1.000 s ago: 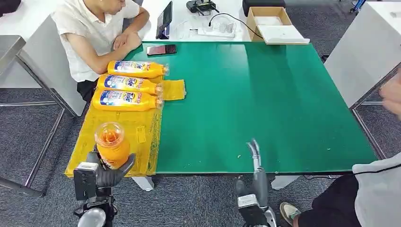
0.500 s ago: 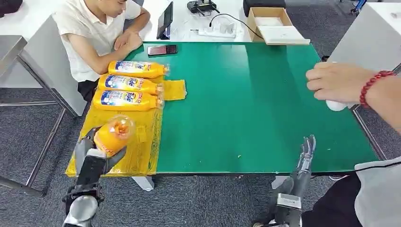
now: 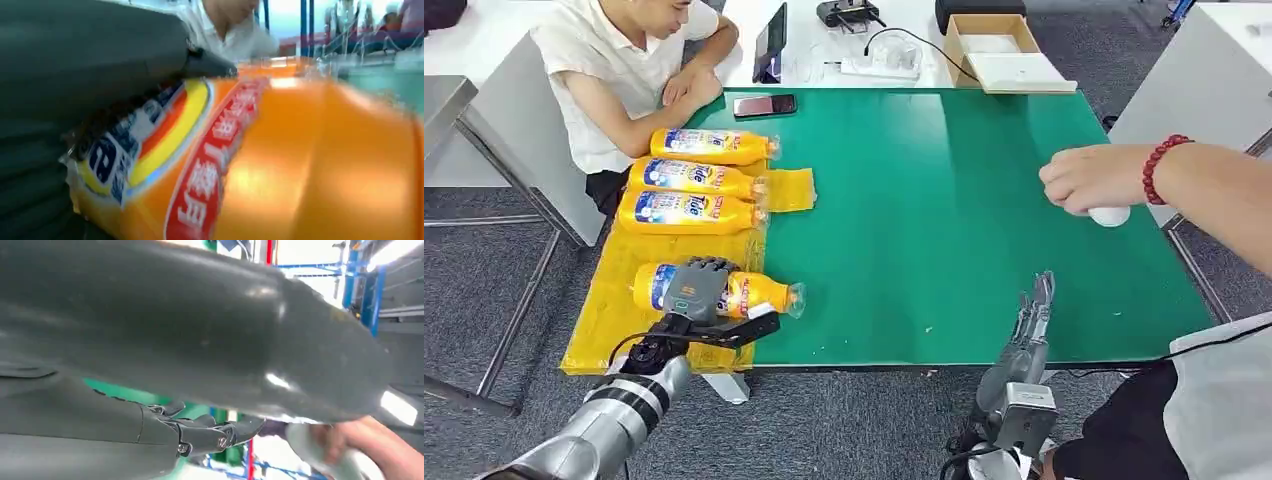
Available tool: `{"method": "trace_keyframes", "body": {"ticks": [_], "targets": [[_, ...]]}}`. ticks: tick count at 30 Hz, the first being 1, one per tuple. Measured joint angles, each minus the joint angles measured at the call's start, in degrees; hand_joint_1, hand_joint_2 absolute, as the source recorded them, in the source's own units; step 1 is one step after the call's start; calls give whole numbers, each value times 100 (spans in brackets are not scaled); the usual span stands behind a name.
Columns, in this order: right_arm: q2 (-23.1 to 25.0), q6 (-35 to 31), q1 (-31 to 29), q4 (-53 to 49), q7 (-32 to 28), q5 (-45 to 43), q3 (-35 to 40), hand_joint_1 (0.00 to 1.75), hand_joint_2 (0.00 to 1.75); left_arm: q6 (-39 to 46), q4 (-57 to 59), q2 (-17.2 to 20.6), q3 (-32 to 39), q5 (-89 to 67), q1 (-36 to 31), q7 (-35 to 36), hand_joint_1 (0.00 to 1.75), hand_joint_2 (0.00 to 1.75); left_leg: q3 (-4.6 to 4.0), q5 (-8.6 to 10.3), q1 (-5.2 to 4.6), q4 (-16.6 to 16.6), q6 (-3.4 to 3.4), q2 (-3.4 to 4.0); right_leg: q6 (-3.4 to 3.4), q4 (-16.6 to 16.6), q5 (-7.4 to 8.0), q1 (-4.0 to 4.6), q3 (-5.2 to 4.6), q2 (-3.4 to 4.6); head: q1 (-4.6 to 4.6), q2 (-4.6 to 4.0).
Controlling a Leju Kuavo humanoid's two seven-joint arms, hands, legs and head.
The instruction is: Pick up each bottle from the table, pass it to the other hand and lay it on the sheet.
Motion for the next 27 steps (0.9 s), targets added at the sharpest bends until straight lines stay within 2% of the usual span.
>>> {"method": "trace_keyframes", "body": {"ticks": [5, 6, 7, 8, 10, 15, 21, 27], "targets": [[144, 132, -39, 87, 2, -39, 7, 0, 0, -380, 631, 11, -146, -115, -467, 233, 175, 175, 17, -11, 2, -3, -13, -7, -5, 4, -5, 1, 12, 0, 0, 0], [158, 132, -39, 98, 0, -39, 11, 0, 0, -458, 694, 11, -162, -151, -524, 296, 166, 175, 19, -10, 2, -3, -15, -5, -6, 4, -3, 1, 12, 0, 0, -2], [177, 127, -39, 109, 0, -37, 11, 0, 0, -576, 753, 9, -197, -208, -584, 403, 131, 175, 23, -7, 2, -3, -20, -1, -9, 4, -1, 1, 14, 1, -2, 0], [190, 123, -39, 116, 2, -33, 11, 0, 0, -661, 795, 9, -217, -234, -630, 477, 59, 175, 27, -6, 2, -3, -20, 3, -12, 5, 2, 1, 16, 3, -2, 0], [206, 97, -47, 142, 2, -29, 7, 0, 0, -871, 893, -9, -245, -241, -727, 644, 0, 175, 33, -2, 2, -3, -25, 5, -21, 6, 8, 2, 19, 3, 0, -2], [227, 88, -64, 210, 2, 0, 0, 0, 0, -1252, 989, -77, -230, 61, -822, 750, 0, 175, 53, 2, 2, -3, -26, 5, -21, 8, 9, 3, 39, 2, -2, 0], [241, 121, -110, 332, 0, 57, 9, 0, 0, -1966, 1011, -208, 325, 1191, -886, 226, 0, 175, 54, 8, 2, -3, -20, 3, -21, 10, 9, 2, 43, 1, -4, 0], [241, 127, -211, 474, 0, 59, 63, 0, 0, -2397, 989, -332, 756, 1858, -914, -352, 0, 175, 60, 11, -3, -3, -17, -37, -8, 7, -5, -3, 65, -31, -2, 0]]}}
